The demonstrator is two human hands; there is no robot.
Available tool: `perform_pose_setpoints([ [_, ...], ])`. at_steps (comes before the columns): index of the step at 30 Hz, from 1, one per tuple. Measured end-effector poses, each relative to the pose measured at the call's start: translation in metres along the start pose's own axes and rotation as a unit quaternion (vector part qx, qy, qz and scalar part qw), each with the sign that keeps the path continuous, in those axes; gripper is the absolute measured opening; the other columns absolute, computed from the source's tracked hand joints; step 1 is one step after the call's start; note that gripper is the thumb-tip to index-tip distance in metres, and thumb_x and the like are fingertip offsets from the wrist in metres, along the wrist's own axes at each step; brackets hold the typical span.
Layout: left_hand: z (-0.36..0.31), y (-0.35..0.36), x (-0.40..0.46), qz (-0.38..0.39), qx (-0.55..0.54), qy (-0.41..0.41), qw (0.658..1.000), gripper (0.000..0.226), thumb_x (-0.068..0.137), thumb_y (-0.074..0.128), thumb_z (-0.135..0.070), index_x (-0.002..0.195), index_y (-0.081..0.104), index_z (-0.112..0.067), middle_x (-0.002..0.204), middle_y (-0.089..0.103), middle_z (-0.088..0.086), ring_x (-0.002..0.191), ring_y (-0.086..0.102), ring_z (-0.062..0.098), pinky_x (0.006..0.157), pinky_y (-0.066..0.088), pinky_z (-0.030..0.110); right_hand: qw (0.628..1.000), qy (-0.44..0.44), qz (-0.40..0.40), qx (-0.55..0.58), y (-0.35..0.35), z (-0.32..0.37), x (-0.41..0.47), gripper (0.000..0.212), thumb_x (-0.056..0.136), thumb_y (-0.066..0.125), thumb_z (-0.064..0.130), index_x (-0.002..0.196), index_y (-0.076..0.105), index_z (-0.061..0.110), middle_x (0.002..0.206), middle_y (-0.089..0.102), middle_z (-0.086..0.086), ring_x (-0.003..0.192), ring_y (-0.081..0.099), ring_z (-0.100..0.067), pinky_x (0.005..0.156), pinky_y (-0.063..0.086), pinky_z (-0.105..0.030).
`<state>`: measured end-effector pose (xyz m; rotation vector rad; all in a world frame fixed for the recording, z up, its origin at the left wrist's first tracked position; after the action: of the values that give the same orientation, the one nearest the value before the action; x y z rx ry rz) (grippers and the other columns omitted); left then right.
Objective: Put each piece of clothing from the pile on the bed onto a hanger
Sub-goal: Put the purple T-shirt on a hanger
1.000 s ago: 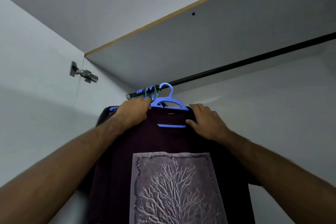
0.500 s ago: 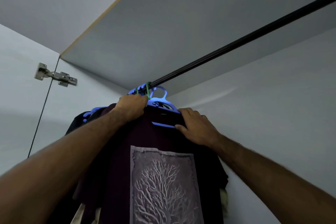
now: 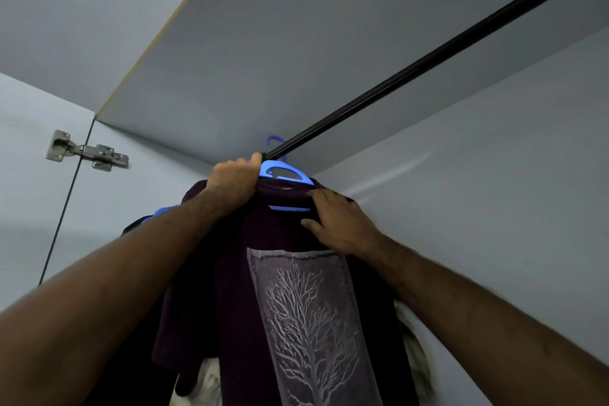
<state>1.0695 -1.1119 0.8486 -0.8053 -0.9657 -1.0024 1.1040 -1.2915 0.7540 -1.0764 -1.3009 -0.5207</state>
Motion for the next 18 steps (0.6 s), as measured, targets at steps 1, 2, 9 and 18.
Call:
perform_pose_setpoints([
  [1, 0.002, -0.001, -0.002, 0.009, -0.013, -0.006, 1.000, 0.032, 0.095, 0.041, -0.007, 0.128, 0.042, -0.008, 0.111, 0.067, 0.014, 0.096, 0.067, 0.039, 0.065, 0.038, 0.039, 1.000, 0.000, -0.003, 0.003, -0.001, -0.002, 0.001, 0.056, 0.094, 0.056, 0.048, 0.139, 0.041, 0.019, 0.142, 0.049, -0.008, 0.129, 0.049, -0.030, 0.104, 0.042, -0.051],
  [2, 0.004, -0.002, -0.007, 0.022, -0.023, -0.011, 0.999, 0.034, 0.095, 0.041, -0.008, 0.129, 0.042, -0.008, 0.111, 0.066, 0.015, 0.096, 0.067, 0.039, 0.066, 0.038, 0.039, 1.000, 0.003, -0.003, 0.005, 0.000, -0.005, -0.001, 0.057, 0.095, 0.056, 0.047, 0.141, 0.041, 0.018, 0.142, 0.049, -0.008, 0.128, 0.049, -0.030, 0.105, 0.042, -0.050],
  [9, -0.003, -0.006, -0.051, 0.054, -0.020, -0.021, 0.998, 0.023, 0.096, 0.045, -0.016, 0.119, 0.044, -0.012, 0.111, 0.060, 0.013, 0.089, 0.064, 0.037, 0.065, 0.039, 0.039, 0.999, 0.015, 0.019, 0.027, 0.022, -0.008, -0.016, 0.056, 0.098, 0.053, 0.042, 0.146, 0.037, 0.019, 0.147, 0.045, -0.006, 0.132, 0.046, -0.029, 0.107, 0.039, -0.049],
  [18, -0.028, -0.004, -0.137, 0.030, 0.090, 0.132, 0.987, 0.070, 0.093, 0.037, -0.053, 0.148, 0.045, -0.012, 0.154, 0.042, 0.012, 0.138, 0.042, 0.034, 0.110, 0.032, 0.061, 0.999, -0.040, 0.002, -0.004, 0.060, 0.023, -0.054, 0.086, 0.088, 0.033, 0.067, 0.158, 0.027, 0.016, 0.165, 0.024, -0.006, 0.147, 0.029, -0.026, 0.117, 0.030, -0.046],
])
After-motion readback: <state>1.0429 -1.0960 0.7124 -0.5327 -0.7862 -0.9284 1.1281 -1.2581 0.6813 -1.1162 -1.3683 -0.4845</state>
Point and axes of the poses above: each hand's wrist, its own x-axis towards the middle knuckle, its own y-axis out of the palm, z = x × y, the point moved 5 cm from there along x, towards the middle knuckle
